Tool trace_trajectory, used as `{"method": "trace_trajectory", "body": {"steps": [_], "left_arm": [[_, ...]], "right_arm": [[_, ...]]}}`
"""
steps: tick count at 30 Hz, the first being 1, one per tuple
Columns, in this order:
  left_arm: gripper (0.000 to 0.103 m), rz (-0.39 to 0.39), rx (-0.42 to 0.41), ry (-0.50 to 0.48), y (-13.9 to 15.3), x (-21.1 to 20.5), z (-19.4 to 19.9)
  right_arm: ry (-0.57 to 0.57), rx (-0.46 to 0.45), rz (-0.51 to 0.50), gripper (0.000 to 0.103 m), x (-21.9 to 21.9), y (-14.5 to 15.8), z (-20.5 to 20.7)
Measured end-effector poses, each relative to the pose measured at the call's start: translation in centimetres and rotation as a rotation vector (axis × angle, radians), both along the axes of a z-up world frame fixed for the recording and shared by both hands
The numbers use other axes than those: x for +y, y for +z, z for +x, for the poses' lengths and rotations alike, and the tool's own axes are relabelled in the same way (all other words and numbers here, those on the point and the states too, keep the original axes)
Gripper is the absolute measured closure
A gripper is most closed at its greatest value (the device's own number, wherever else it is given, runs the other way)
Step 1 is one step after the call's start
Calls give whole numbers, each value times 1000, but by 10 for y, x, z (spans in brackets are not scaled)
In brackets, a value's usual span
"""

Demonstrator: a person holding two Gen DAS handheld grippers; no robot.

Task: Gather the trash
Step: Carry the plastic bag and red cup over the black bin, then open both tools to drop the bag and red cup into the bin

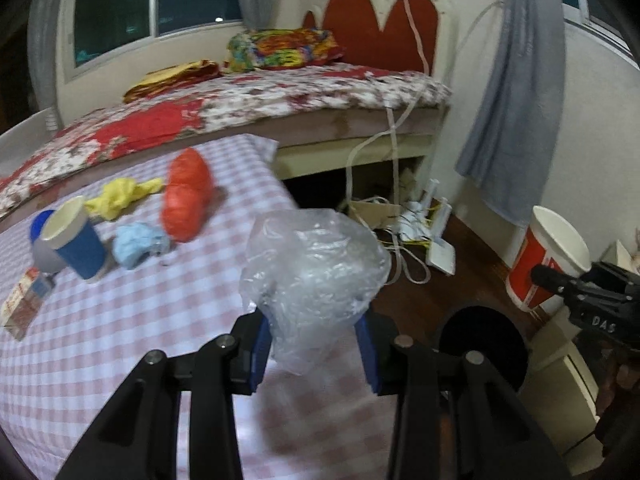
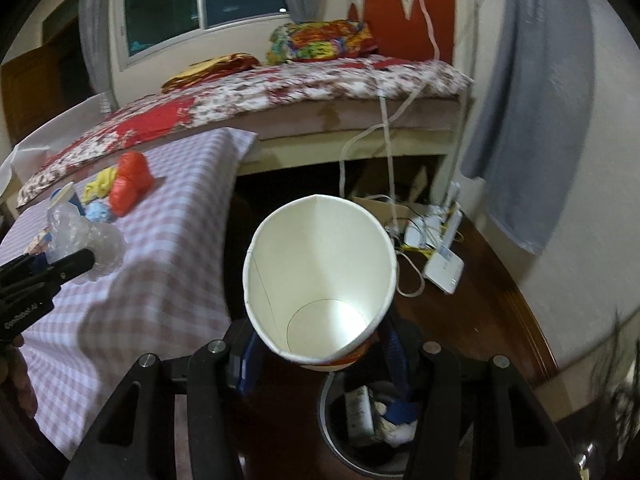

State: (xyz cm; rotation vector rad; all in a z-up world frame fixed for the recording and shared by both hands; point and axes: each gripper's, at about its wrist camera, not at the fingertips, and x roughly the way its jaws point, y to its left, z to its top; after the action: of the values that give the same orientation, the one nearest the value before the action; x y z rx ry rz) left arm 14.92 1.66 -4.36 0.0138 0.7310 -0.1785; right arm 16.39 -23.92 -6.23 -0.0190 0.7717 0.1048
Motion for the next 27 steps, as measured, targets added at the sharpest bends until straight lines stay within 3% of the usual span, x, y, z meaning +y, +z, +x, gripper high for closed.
{"method": "trace_trajectory", "body": {"steps": [11, 27], "left_arm": [[64, -39, 93, -228, -19, -89, -14], [64, -19, 341, -428, -98, -173, 9]], "right_arm": [[-64, 94, -48, 49, -51, -41, -23], [-64, 210, -17, 49, -104, -119, -28]]}}
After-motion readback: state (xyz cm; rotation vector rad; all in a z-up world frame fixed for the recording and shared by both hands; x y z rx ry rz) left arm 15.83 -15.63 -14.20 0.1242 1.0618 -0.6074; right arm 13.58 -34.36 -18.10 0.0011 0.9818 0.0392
